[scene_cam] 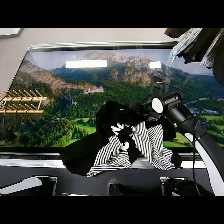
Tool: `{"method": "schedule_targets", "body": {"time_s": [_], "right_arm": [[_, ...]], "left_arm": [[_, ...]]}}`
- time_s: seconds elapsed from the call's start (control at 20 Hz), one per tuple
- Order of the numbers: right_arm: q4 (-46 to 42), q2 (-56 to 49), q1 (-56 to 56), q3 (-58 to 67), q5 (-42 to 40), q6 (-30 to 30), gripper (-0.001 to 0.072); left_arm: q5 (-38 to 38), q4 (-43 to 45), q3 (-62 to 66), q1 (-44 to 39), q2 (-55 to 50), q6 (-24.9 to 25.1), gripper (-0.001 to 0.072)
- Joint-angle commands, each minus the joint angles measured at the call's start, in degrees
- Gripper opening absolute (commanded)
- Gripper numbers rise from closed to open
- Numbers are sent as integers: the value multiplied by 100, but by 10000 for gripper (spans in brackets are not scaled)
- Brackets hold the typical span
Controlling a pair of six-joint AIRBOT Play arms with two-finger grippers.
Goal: Fold the clothes and pants, and hang the long-sleeved shirts on hangers.
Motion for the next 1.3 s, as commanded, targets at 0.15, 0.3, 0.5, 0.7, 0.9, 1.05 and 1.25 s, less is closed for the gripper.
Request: {"method": "schedule_targets", "body": {"time_s": [0.15,0.3,0.5,0.7,0.9,1.05,1.25], "right_arm": [[-11,-2,-2,2,52,7,34],[-11,-2,-2,2,52,7,34],[-11,-2,-4,2,52,7,34],[-11,0,-4,2,50,7,34],[-33,-2,-4,2,52,9,34],[-50,0,-4,2,52,7,34],[-50,0,-4,2,52,7,34]], "left_arm": [[61,-2,-33,-48,-256,179,590],[70,-2,-33,-125,-402,177,590],[81,-2,-33,-131,-535,175,590],[81,-4,-33,-131,-632,173,587],[63,-9,-33,-131,-643,173,115],[52,-70,-26,-133,-623,173,25],[63,-623,-2,-131,-507,177,24]]}}
